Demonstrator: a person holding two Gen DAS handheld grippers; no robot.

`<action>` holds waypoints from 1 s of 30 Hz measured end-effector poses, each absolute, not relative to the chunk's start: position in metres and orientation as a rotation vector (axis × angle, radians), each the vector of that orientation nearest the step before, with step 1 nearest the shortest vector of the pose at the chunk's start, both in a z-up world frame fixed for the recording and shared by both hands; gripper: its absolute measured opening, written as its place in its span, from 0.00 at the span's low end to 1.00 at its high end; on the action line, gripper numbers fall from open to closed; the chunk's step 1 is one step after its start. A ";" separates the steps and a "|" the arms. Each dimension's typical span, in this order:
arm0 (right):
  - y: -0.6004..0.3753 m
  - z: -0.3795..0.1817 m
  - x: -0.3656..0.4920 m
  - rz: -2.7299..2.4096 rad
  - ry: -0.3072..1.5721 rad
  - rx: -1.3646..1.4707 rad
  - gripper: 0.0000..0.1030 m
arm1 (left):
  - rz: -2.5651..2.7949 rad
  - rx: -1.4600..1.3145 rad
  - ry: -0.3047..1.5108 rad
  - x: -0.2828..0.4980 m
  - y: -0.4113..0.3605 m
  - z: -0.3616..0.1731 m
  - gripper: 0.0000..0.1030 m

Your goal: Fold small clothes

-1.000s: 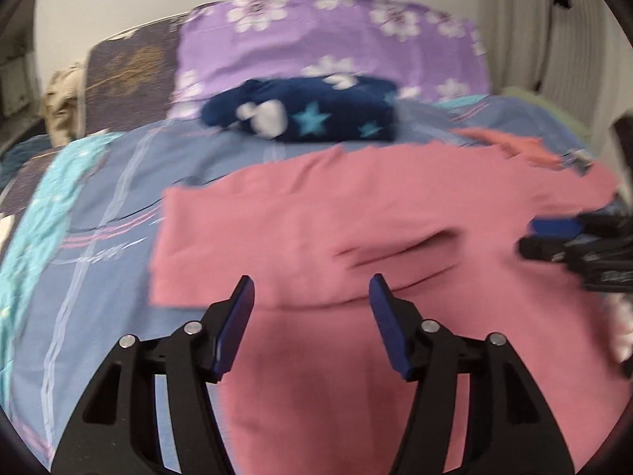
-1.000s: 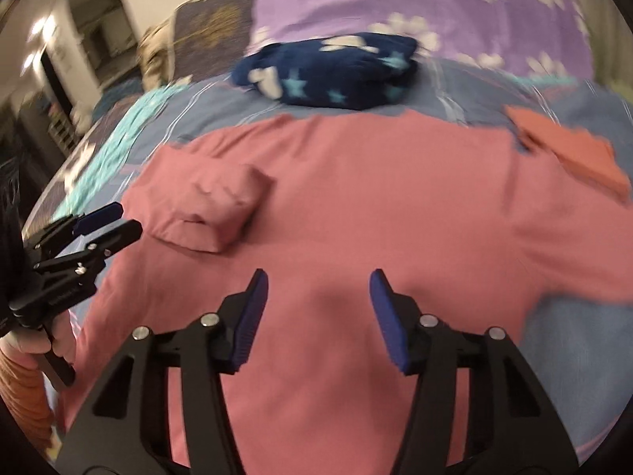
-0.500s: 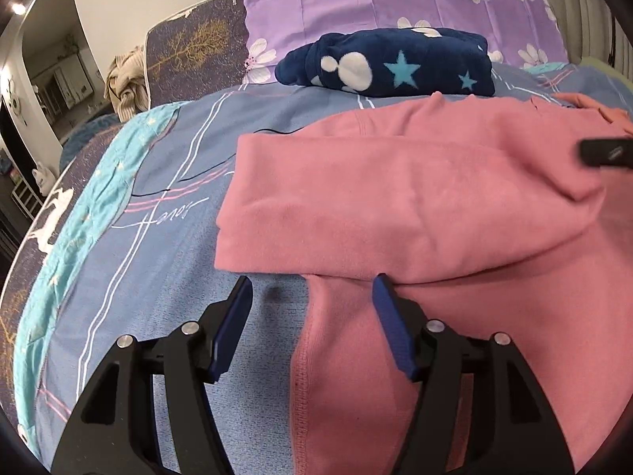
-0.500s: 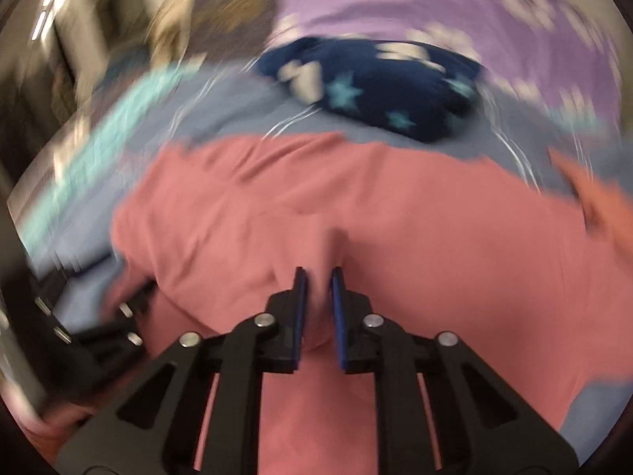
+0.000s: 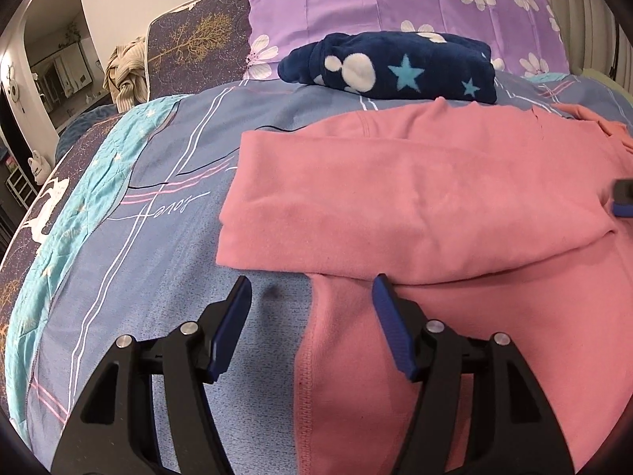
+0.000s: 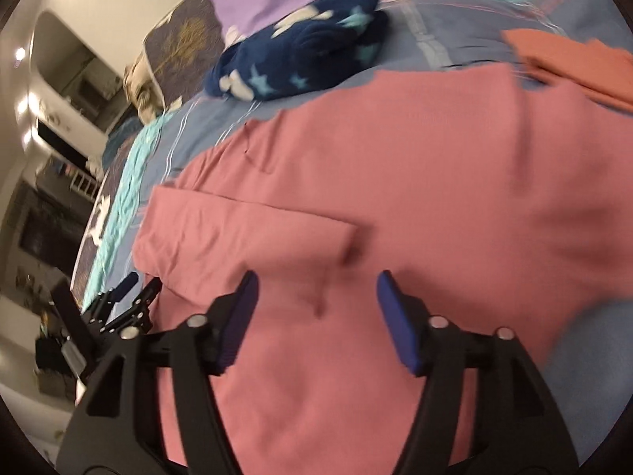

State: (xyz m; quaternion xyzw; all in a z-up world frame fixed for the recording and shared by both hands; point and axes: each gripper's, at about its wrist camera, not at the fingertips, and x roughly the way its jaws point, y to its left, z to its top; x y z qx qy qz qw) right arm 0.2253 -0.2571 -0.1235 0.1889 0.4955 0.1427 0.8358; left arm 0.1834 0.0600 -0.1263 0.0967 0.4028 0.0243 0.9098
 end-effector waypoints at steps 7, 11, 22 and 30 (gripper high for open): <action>-0.241 -0.088 0.225 0.293 0.897 0.347 0.03 | 0.027 0.084 0.769 0.172 0.080 -0.111 0.62; -0.274 -0.049 0.209 0.247 0.815 0.364 0.03 | -0.006 0.003 0.723 0.164 0.098 -0.096 0.64; -0.326 -0.096 0.247 0.131 0.997 0.469 0.26 | 0.011 0.130 0.869 0.204 0.079 -0.120 0.64; -0.320 -0.106 0.223 0.200 1.022 0.339 0.49 | 0.106 0.070 0.883 0.229 0.093 -0.124 0.65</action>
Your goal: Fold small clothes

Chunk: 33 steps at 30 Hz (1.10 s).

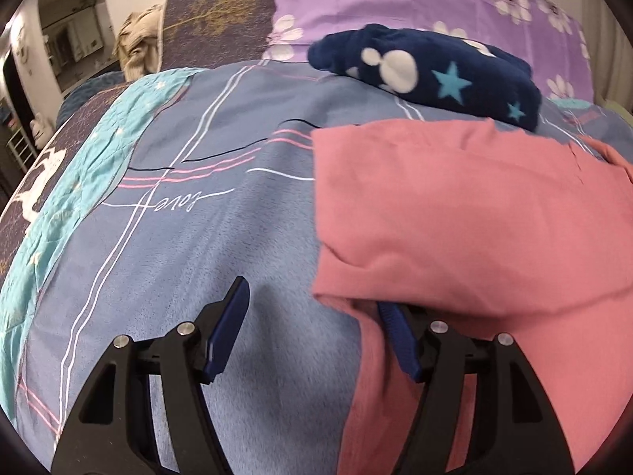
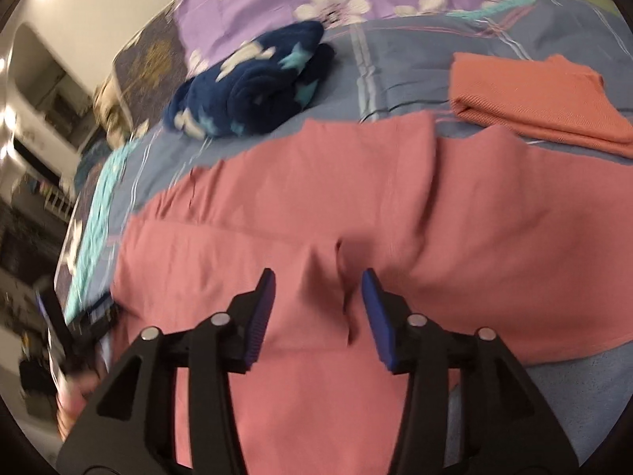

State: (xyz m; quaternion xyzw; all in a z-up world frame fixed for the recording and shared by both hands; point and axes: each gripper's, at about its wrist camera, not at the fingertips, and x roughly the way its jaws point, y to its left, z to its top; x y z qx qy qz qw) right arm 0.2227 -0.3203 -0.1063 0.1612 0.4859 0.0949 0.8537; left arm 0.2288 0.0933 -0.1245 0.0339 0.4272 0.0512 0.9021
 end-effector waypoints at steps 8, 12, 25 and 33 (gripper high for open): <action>-0.292 -0.088 0.214 0.082 0.954 0.186 0.05 | 0.175 0.115 0.856 0.231 0.087 -0.126 0.65; -0.306 -0.086 0.215 -0.041 1.012 0.090 0.15 | 0.176 0.113 0.852 0.230 0.088 -0.126 0.65; -0.352 -0.106 0.240 0.033 1.032 0.376 0.27 | 0.079 0.035 0.768 0.215 0.092 -0.114 0.23; -0.358 -0.088 0.237 -0.241 0.962 0.211 0.07 | 0.009 -0.169 0.844 0.221 0.121 -0.128 0.21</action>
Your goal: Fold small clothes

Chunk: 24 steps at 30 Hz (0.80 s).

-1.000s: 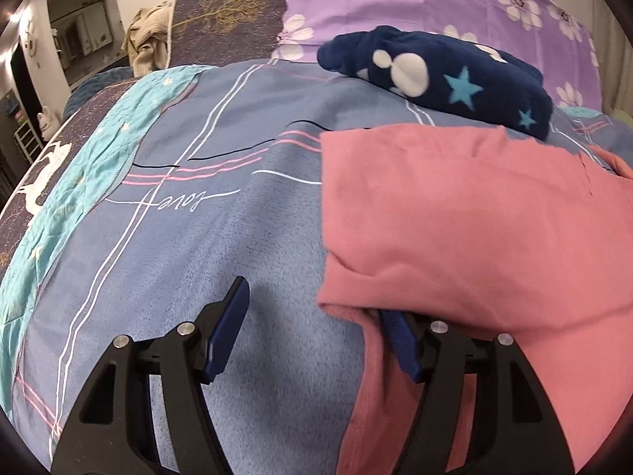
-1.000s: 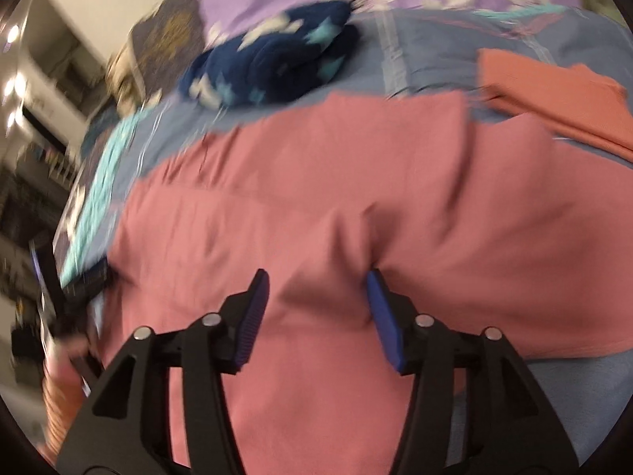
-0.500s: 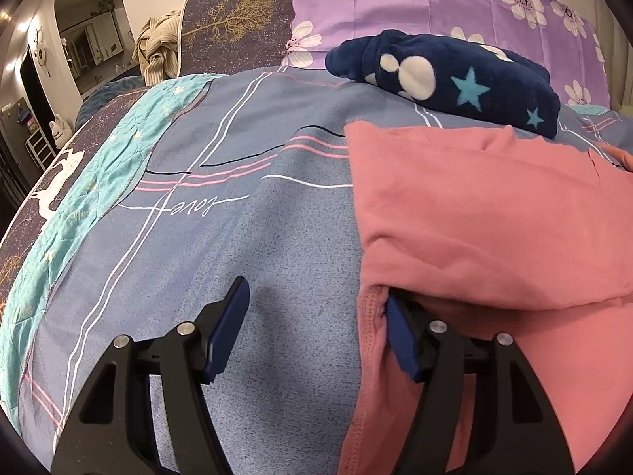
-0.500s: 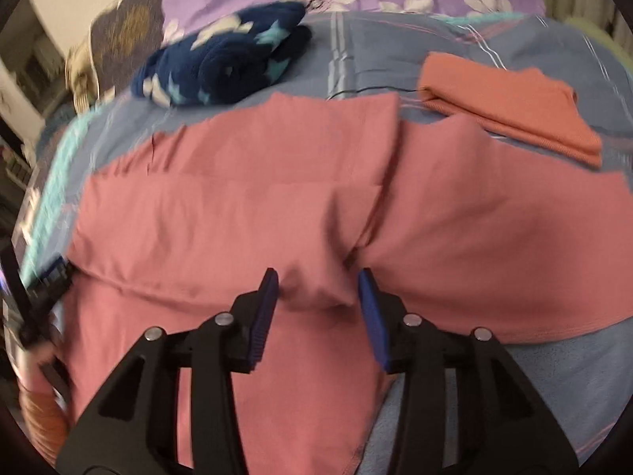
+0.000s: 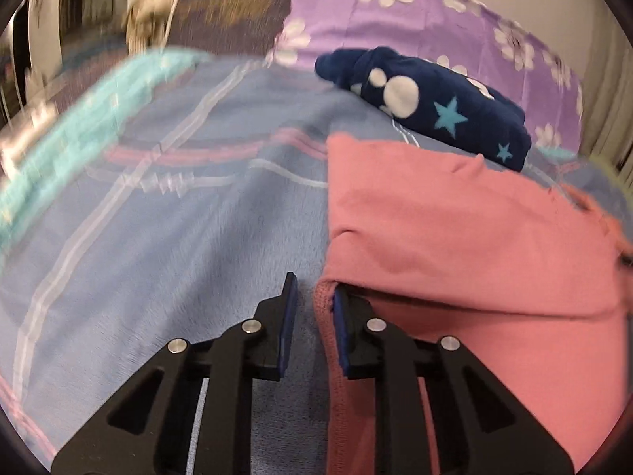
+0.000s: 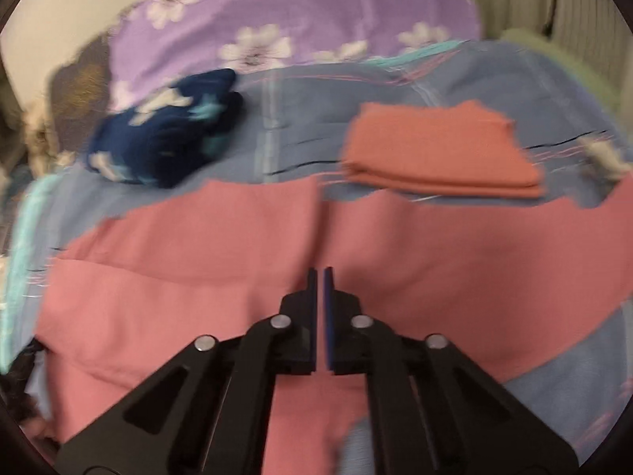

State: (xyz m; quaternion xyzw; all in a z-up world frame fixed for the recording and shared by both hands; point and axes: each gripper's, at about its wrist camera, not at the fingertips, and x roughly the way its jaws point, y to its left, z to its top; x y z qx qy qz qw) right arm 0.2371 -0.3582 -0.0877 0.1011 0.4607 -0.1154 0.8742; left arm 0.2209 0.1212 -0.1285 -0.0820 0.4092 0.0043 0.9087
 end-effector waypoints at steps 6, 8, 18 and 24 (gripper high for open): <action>-0.312 -0.066 0.248 -0.057 0.898 0.189 0.11 | 0.012 -0.143 0.843 0.222 0.113 -0.130 0.23; -0.268 -0.061 0.263 0.098 0.916 0.128 0.19 | 0.022 -0.114 0.843 0.222 0.109 -0.129 0.23; -0.041 -0.098 0.355 0.542 1.105 -0.017 0.41 | 0.033 -0.096 0.843 0.219 0.111 -0.130 0.24; 0.000 -0.119 0.376 0.518 1.089 -0.109 0.01 | 0.023 -0.118 0.834 0.218 0.113 -0.130 0.22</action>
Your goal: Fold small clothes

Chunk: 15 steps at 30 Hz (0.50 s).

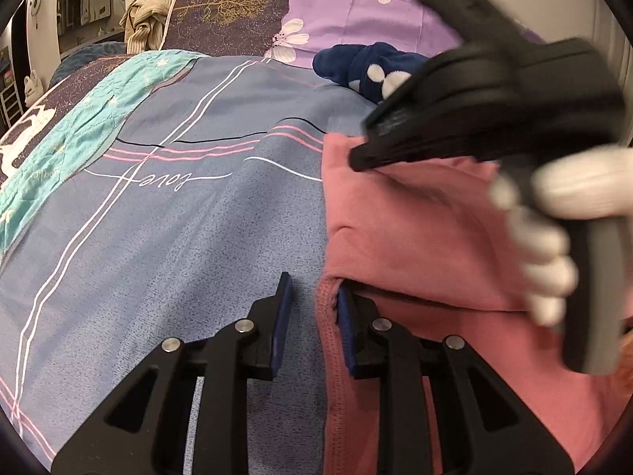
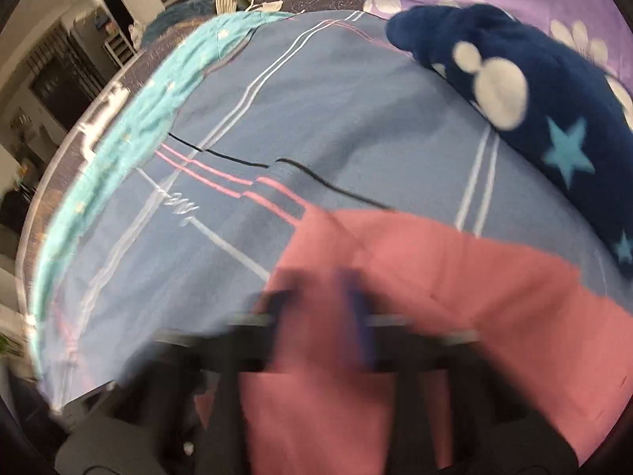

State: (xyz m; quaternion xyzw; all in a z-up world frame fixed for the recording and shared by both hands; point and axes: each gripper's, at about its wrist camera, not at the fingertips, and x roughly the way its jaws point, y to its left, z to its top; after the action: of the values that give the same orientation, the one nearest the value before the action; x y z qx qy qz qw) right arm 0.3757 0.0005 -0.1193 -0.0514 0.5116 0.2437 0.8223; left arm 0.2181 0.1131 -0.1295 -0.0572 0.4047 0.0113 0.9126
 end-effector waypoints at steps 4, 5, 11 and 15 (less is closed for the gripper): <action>0.010 -0.122 0.390 0.510 1.041 -0.078 0.01 | 0.020 -0.119 0.813 0.214 0.113 -0.126 0.09; 0.010 -0.126 0.394 0.510 1.049 -0.071 0.01 | 0.026 -0.108 0.817 0.214 0.112 -0.126 0.09; -0.014 -0.108 0.384 0.518 1.028 0.011 0.23 | -0.001 -0.176 0.827 0.210 0.124 -0.127 0.12; -0.065 -0.071 0.325 0.542 0.958 0.038 0.25 | -0.032 -0.238 0.829 0.209 0.132 -0.128 0.15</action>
State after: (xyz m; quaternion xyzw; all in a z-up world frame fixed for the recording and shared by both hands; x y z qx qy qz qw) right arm 0.3246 -0.0651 -0.0710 0.0182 0.4551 0.2573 0.8523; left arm 0.2094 0.1320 -0.1281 -0.1154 0.4019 -0.0156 0.9083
